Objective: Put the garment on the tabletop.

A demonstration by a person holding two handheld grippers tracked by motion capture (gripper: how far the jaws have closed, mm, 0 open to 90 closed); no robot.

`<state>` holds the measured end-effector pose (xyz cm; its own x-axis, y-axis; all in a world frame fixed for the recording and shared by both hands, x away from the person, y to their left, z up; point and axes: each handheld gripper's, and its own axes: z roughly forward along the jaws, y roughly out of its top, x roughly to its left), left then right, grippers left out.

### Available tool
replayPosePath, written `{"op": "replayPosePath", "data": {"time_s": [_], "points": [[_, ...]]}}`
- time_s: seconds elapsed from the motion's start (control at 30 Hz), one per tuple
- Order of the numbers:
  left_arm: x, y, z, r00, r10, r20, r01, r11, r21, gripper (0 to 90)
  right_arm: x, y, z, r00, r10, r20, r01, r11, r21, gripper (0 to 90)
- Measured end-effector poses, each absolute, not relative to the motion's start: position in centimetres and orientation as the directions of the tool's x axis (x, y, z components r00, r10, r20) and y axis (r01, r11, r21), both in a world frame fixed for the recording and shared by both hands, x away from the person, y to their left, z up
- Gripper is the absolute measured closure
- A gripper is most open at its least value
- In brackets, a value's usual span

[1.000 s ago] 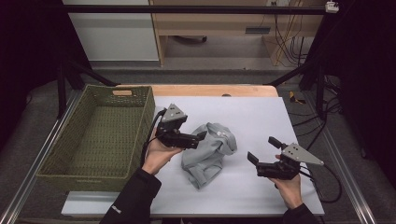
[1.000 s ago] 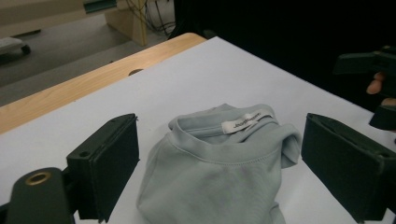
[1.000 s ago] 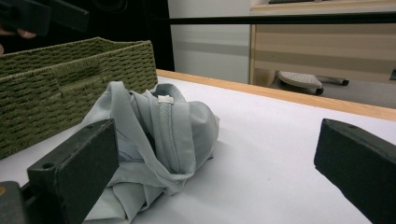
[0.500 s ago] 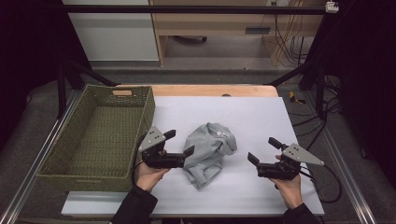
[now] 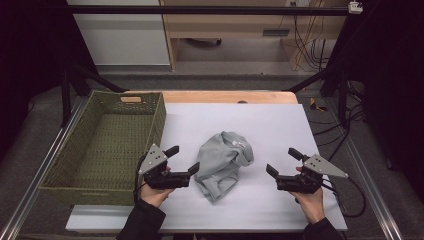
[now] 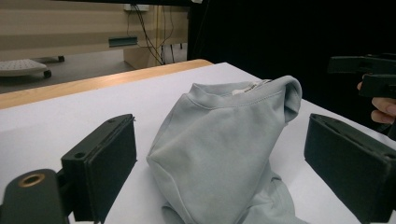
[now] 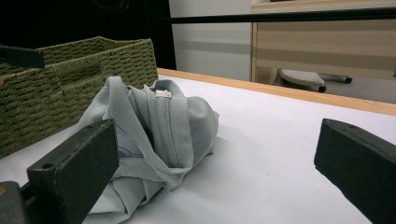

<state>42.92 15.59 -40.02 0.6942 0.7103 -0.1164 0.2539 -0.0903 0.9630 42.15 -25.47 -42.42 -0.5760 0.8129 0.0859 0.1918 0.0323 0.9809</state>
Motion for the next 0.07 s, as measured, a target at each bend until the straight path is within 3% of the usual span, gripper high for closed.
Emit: {"op": "replayPosePath", "data": {"time_s": [0.07], "points": [[42.93,15.61,-40.11,0.697,0.707,-0.119,0.256,-0.090,0.962,8.2,42.10,-25.50,-42.39,-0.579,0.810,0.090,0.193,0.028,0.981,0.4]]}}
